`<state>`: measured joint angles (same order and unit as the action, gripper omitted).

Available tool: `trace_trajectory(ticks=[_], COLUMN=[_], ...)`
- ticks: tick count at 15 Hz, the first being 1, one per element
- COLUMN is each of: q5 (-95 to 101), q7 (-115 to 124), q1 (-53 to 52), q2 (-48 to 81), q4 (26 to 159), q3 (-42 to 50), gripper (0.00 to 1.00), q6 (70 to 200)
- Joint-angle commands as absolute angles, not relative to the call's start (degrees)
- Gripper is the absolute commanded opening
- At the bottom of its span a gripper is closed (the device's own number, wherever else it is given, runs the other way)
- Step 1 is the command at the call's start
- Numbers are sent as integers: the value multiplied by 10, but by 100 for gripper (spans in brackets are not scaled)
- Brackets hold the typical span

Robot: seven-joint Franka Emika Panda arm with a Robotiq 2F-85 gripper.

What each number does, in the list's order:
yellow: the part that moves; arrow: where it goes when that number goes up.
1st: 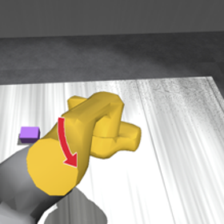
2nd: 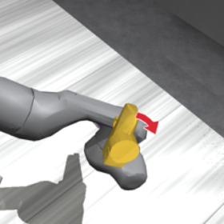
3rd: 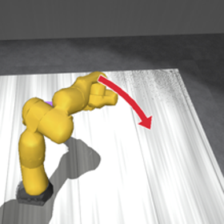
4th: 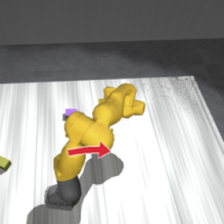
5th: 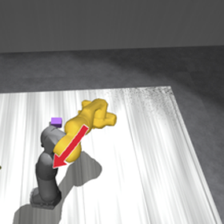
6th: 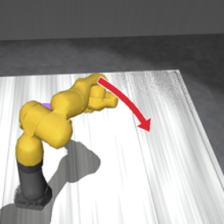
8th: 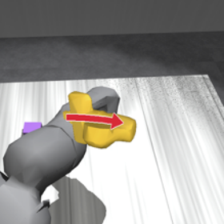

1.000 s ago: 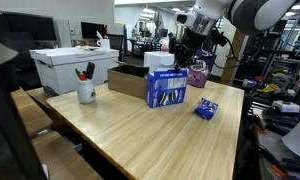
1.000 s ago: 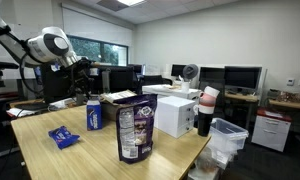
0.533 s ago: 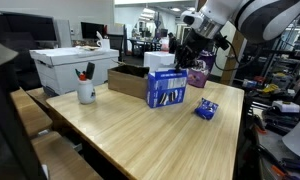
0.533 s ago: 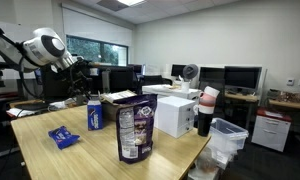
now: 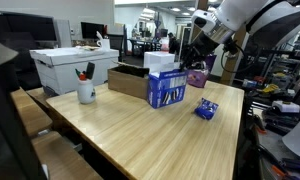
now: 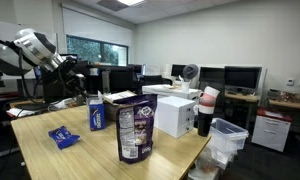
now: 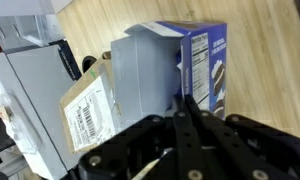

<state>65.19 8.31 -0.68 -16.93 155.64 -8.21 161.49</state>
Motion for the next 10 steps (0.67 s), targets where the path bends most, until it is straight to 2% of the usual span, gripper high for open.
trace_trajectory(ticks=[1, 10], q5=[761, 935], q7=[221, 474], q1=[16, 6], q2=[-207, -191], q4=[1582, 1600], q3=[-124, -177], gripper=[4, 4], q6=[1593, 1495])
